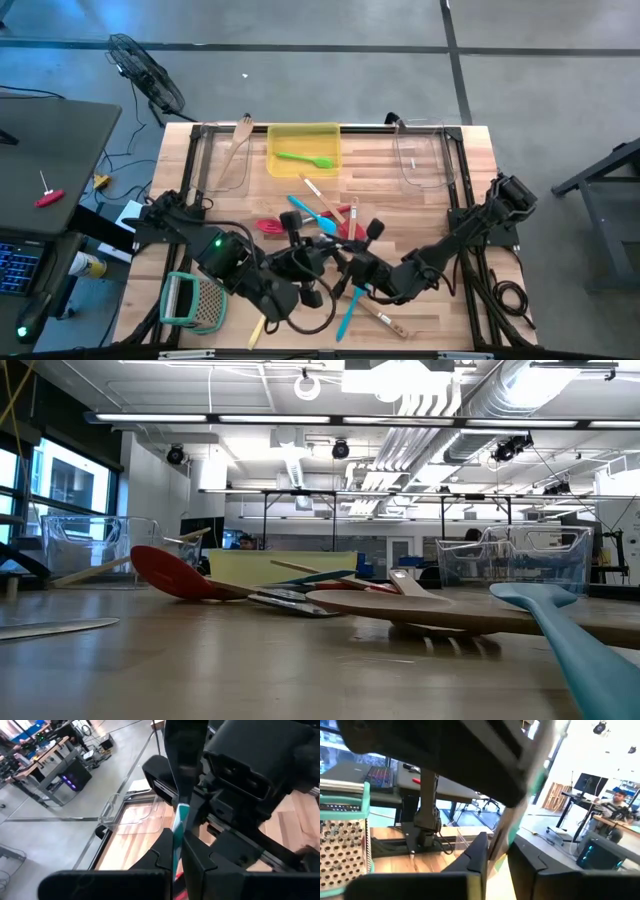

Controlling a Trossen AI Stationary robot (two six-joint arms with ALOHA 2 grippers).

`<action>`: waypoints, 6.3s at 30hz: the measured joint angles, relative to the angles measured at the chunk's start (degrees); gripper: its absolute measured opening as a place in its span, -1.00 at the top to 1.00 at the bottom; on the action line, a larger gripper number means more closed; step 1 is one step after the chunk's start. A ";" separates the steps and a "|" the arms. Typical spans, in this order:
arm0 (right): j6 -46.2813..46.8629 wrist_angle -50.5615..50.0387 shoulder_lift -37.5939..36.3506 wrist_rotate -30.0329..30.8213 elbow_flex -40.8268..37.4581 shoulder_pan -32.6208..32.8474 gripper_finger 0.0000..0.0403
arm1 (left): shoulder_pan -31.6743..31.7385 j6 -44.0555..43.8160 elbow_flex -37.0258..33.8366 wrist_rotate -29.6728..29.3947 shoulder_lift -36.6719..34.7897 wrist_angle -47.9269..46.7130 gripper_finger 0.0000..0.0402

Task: Pick & Place Kitchen Items
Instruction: Put the blue table knife into the right transparent bin, then put the gray spatula into the yellow bin

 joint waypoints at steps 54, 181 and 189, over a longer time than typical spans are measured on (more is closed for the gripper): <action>2.83 -39.82 -18.37 18.99 0.00 -9.67 0.82 | -4.88 -4.45 0.13 -9.12 -5.23 -16.39 0.30; 37.79 -105.26 -12.30 -51.44 -14.86 -82.18 0.34 | 39.50 -4.01 -16.00 10.78 -7.32 -30.26 0.30; 31.58 -102.19 -26.29 -56.37 -7.65 -75.62 0.35 | 35.65 -3.78 -16.00 12.06 -7.34 -30.25 0.30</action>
